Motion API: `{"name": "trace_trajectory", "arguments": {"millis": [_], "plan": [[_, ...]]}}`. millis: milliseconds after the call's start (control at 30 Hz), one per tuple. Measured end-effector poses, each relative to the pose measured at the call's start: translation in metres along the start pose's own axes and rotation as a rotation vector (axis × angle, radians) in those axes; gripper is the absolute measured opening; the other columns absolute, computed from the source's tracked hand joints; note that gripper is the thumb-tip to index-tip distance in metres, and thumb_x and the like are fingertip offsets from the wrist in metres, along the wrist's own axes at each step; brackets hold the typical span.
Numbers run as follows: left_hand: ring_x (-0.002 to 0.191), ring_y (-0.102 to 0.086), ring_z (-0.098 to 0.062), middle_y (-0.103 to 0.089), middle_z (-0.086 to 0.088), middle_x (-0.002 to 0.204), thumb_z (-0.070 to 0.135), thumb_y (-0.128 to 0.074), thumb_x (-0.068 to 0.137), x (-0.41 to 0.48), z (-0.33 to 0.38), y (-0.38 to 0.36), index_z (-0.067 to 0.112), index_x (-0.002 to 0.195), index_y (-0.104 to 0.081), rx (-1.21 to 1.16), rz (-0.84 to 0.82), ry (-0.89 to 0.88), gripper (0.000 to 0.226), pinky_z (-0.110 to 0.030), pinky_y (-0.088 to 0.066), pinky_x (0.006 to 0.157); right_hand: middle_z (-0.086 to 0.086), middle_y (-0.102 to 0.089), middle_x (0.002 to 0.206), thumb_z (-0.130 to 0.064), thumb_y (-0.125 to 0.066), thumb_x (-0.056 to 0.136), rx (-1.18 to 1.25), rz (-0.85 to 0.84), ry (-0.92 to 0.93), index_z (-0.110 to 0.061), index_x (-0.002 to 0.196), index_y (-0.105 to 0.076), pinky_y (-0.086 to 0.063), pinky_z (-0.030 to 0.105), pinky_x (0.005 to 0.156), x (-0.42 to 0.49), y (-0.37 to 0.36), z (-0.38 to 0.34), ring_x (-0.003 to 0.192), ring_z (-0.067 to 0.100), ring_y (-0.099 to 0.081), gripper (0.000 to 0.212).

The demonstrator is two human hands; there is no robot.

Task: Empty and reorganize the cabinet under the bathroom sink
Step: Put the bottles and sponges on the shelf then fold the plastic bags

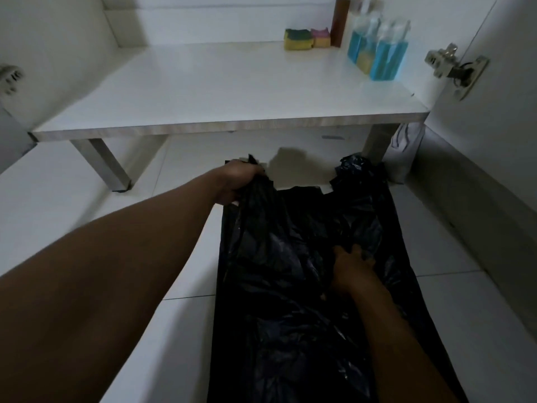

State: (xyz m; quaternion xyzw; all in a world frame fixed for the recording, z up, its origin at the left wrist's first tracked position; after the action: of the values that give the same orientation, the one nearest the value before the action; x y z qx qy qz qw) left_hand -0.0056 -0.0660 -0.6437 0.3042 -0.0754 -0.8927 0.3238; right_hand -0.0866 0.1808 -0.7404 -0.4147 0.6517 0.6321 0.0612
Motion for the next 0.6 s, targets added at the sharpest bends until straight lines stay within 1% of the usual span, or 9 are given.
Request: {"name": "trace_trajectory", "arguments": {"millis": [33,100,167,200,267,333,433,500,600], "plan": [[0.083,-0.07,-0.03,-0.07,-0.019,0.097,0.015,-0.06,0.093,-0.001,0.004,0.003,0.004,0.097,-0.063,-0.025,-0.005,-0.025,0.012,-0.039,-0.06,0.075,0.008,0.006,0.157,-0.039,-0.089,0.062,-0.012,-0.002,-0.002,-0.031,0.151,-0.014,-0.027,0.065,0.11,-0.001,0.0,0.0,0.144,0.042,0.003,0.116],[0.075,-0.068,-0.03,-0.067,-0.02,0.092,0.002,-0.061,0.088,0.001,0.007,0.01,0.002,0.086,-0.063,-0.065,0.083,-0.113,0.003,-0.033,-0.058,0.063,0.007,0.004,0.156,-0.038,-0.09,0.062,-0.011,0.004,0.003,-0.031,0.15,-0.016,-0.029,0.064,0.109,-0.002,0.0,-0.001,0.144,0.041,0.004,0.116],[0.068,-0.063,-0.025,-0.063,-0.019,0.088,-0.008,-0.059,0.085,0.008,0.004,0.015,0.007,0.081,-0.06,-0.114,0.229,-0.2,0.015,-0.026,-0.053,0.052,0.006,0.004,0.156,-0.037,-0.091,0.061,0.003,0.011,0.003,-0.031,0.15,-0.016,-0.03,0.065,0.108,-0.002,0.0,-0.002,0.144,0.041,0.005,0.117],[0.068,-0.063,-0.024,-0.064,-0.018,0.091,-0.009,-0.059,0.083,0.013,0.001,0.017,0.009,0.086,-0.06,-0.165,0.278,-0.216,0.018,-0.026,-0.053,0.051,0.005,0.004,0.156,-0.036,-0.091,0.061,0.007,0.013,0.003,-0.031,0.15,-0.015,-0.031,0.065,0.108,-0.002,0.0,-0.002,0.144,0.041,0.005,0.117],[0.079,-0.065,-0.022,-0.065,-0.015,0.105,-0.005,-0.064,0.082,0.023,-0.01,0.019,0.01,0.108,-0.055,-0.239,0.371,-0.209,0.031,-0.027,-0.055,0.059,0.004,0.004,0.155,-0.036,-0.091,0.061,0.014,0.01,0.002,-0.032,0.15,-0.015,-0.031,0.066,0.107,-0.002,-0.001,-0.002,0.143,0.042,0.006,0.117],[0.099,-0.059,-0.02,-0.058,-0.011,0.124,0.003,-0.068,0.082,0.029,-0.025,0.02,0.015,0.126,-0.047,-0.204,0.525,-0.202,0.051,-0.031,-0.055,0.08,0.004,0.005,0.155,-0.036,-0.09,0.062,0.018,0.006,0.004,-0.032,0.15,-0.016,-0.031,0.066,0.107,-0.002,-0.001,-0.002,0.143,0.042,0.006,0.115],[0.113,-0.047,-0.023,-0.047,-0.009,0.133,0.027,-0.069,0.084,0.009,-0.042,0.007,0.016,0.13,-0.047,0.315,0.713,-0.456,0.052,-0.038,-0.046,0.092,0.004,0.005,0.156,-0.036,-0.089,0.064,0.017,0.017,0.017,-0.031,0.15,-0.017,-0.031,0.066,0.107,-0.005,0.0,-0.002,0.143,0.042,0.006,0.113],[0.115,-0.048,-0.024,-0.054,-0.004,0.123,0.061,-0.064,0.077,-0.014,-0.048,-0.008,0.024,0.121,-0.054,0.726,0.537,-0.641,0.059,-0.042,-0.042,0.096,0.005,0.003,0.156,-0.036,-0.089,0.063,0.016,0.024,0.017,-0.03,0.15,-0.018,-0.032,0.066,0.107,-0.008,0.002,-0.003,0.143,0.042,0.004,0.112],[0.12,-0.051,-0.024,-0.057,-0.001,0.129,0.094,-0.05,0.054,-0.039,-0.06,-0.029,0.033,0.126,-0.049,1.272,0.031,-0.533,0.095,-0.046,-0.035,0.105,0.007,-0.006,0.156,-0.04,-0.089,0.061,0.016,0.034,0.035,-0.028,0.149,-0.023,-0.033,0.063,0.108,-0.016,0.005,-0.002,0.143,0.041,-0.004,0.111]]}}
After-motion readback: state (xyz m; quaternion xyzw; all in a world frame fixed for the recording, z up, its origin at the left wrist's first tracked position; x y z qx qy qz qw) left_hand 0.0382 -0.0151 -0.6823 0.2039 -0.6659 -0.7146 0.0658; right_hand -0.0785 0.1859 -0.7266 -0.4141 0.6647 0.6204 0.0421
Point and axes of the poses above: each hand's wrist, its own x-axis towards the middle knuckle, its own y-axis out of the back of the hand, z = x × y, the point moved 1 cm from there along x, towards the middle knuckle
